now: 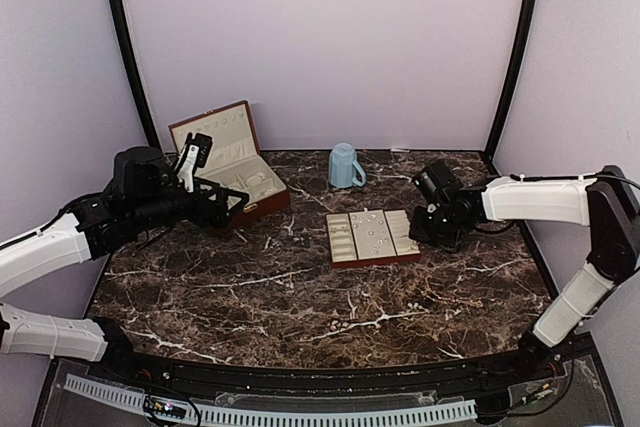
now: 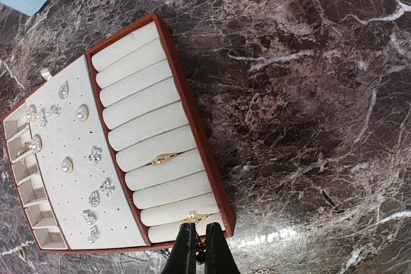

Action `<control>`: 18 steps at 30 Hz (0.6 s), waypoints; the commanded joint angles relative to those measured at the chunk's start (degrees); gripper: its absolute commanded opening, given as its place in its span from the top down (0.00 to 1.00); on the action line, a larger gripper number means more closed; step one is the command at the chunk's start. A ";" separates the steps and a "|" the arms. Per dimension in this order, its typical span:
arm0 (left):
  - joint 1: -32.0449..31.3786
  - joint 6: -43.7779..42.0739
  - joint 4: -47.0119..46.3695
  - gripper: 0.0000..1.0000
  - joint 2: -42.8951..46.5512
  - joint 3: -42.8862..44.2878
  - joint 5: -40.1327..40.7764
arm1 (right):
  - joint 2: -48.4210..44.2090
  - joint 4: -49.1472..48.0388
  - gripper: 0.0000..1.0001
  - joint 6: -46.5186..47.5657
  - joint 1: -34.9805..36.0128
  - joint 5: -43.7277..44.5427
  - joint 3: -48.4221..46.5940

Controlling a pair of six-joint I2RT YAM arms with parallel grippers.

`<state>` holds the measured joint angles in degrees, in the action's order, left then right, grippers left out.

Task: Organize the mixed jewelry
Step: Adjust the compartment layer at the center of the board.

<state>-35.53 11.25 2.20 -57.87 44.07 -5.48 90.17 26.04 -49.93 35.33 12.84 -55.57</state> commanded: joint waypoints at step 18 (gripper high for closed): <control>-0.07 -0.05 2.21 0.06 4.25 0.75 1.34 | 9.49 16.85 1.00 -6.36 2.64 11.95 -14.28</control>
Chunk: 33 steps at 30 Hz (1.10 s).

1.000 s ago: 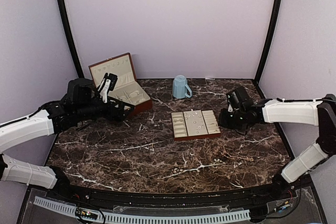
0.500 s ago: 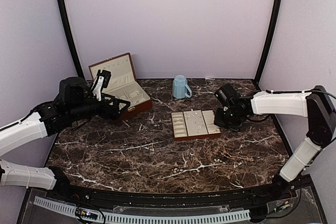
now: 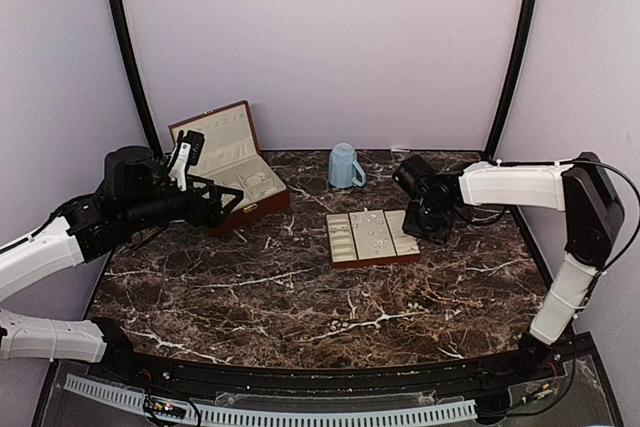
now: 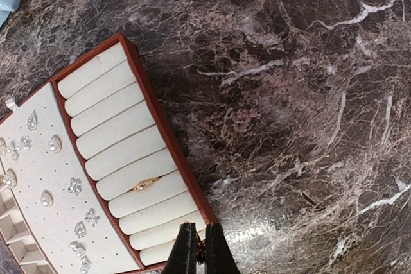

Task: Organize the mixed jewelry
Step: Adjust the compartment layer at the center of the board.

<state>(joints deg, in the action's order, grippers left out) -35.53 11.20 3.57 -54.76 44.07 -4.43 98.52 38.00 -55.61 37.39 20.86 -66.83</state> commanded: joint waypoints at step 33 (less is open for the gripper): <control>-3.84 -10.49 3.81 0.45 -57.39 40.63 -7.77 | -18.49 -13.98 1.00 12.17 -1.27 -7.24 11.90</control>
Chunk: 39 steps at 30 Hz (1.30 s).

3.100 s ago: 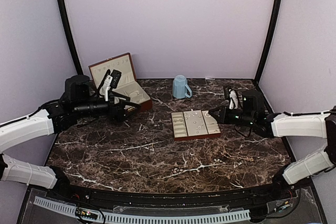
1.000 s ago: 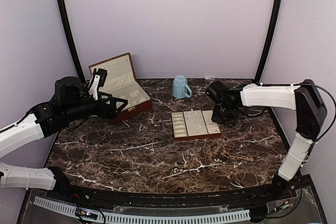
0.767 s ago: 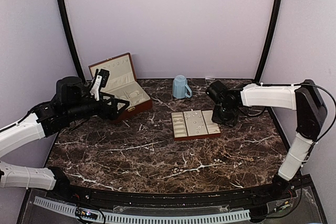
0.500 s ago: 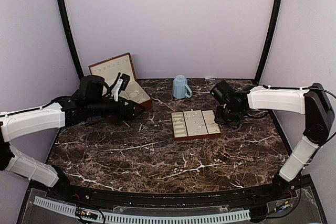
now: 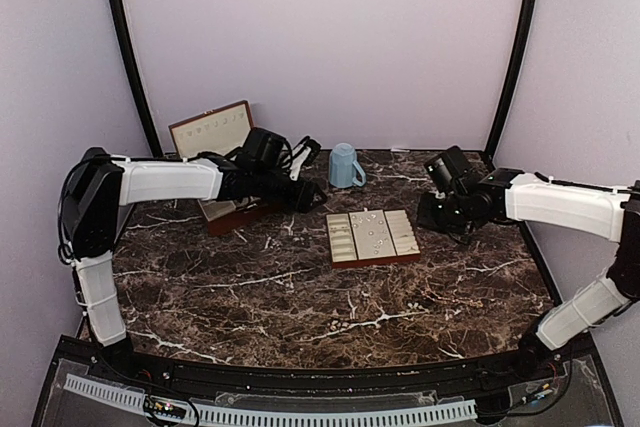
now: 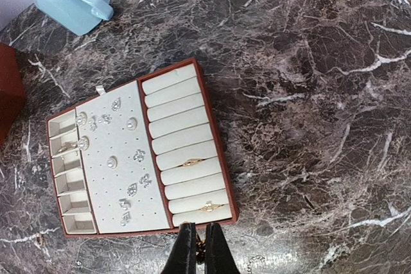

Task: Organize the mixed jewelry
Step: Adjust the compartment layer at the center of the board.

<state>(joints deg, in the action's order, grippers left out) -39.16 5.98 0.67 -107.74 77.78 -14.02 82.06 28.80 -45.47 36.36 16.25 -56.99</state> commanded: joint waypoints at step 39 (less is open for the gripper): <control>-0.10 -21.38 23.71 0.71 -31.70 39.19 -2.12 | -3.14 -11.90 1.00 0.78 -0.15 -11.02 6.28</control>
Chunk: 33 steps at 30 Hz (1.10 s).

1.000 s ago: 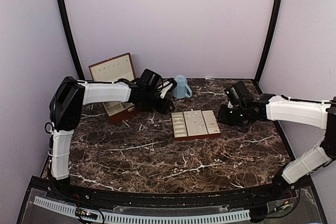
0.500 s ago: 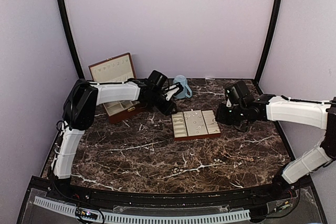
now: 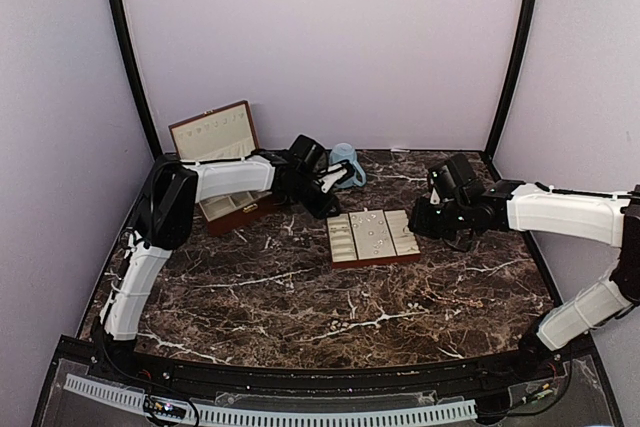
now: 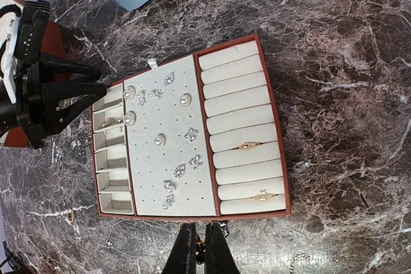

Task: Organize the mixed jewelry
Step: Adjust the compartment layer at the center of the board.

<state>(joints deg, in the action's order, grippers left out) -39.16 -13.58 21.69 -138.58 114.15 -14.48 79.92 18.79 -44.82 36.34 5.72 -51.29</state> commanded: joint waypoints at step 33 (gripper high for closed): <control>-0.15 -2.88 1.53 0.94 -2.60 3.30 1.07 | -0.67 -1.15 1.00 0.82 -0.04 0.27 0.27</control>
<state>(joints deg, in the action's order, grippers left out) -39.24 -16.95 23.99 -141.75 117.30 -15.18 79.92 18.83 -44.64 36.34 5.72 -51.29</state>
